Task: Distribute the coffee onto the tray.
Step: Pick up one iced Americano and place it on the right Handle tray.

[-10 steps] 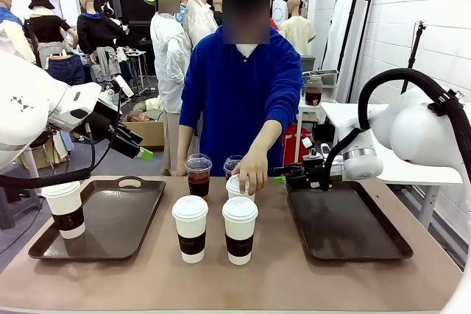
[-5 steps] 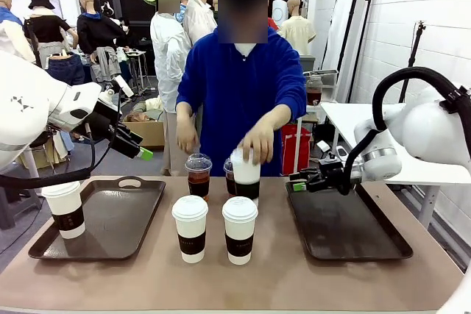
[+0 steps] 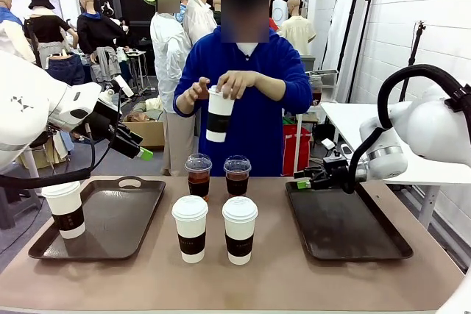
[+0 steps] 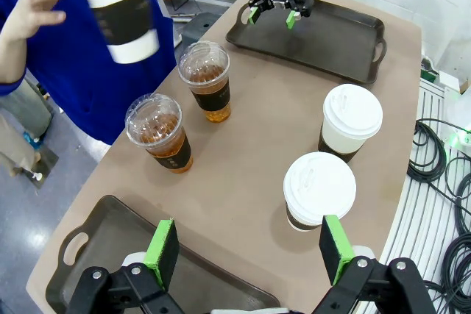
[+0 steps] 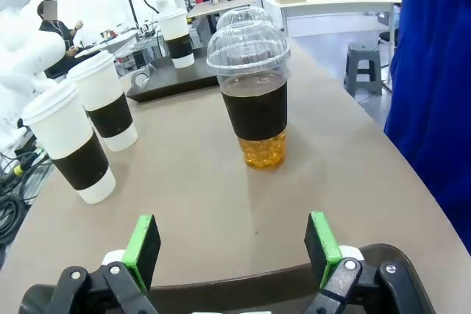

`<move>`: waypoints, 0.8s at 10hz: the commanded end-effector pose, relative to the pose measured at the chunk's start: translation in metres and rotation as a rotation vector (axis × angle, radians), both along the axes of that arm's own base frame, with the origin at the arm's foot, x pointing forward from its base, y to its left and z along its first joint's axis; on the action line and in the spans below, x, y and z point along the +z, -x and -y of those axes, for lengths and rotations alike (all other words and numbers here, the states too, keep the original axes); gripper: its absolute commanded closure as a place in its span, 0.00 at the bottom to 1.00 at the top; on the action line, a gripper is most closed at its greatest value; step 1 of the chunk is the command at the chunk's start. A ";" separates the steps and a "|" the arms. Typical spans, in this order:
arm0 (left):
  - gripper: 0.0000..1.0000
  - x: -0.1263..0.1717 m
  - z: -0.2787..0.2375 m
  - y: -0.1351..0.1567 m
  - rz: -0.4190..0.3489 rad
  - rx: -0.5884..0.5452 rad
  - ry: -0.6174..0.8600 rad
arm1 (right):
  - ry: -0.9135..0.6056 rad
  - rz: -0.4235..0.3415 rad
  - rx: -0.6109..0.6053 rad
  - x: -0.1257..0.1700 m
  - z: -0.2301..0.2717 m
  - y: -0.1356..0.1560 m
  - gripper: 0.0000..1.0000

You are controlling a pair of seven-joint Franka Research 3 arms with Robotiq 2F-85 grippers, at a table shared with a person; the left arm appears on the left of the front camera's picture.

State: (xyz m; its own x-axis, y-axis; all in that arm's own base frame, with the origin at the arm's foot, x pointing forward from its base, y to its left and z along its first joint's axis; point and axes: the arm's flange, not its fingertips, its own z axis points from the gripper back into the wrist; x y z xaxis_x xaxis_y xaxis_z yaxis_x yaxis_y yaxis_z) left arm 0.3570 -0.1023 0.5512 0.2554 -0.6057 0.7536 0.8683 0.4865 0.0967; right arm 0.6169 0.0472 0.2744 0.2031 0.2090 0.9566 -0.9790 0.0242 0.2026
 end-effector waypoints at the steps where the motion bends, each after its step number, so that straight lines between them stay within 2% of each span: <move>1: 0.00 -0.002 -0.002 -0.002 0.001 -0.017 0.012 | 0.010 0.014 -0.003 -0.002 -0.001 -0.002 0.00; 8: 0.00 -0.002 -0.002 -0.002 0.001 -0.017 0.012 | 0.010 0.014 -0.003 -0.002 -0.001 -0.002 0.00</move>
State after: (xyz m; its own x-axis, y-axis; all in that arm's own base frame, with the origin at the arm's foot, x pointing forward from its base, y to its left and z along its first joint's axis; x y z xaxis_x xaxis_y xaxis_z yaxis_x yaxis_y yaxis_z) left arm 0.3570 -0.1023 0.5512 0.2555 -0.6055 0.7537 0.8683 0.4865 0.0965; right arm 0.6168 0.0471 0.2730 0.2035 0.2093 0.9565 -0.9789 0.0243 0.2029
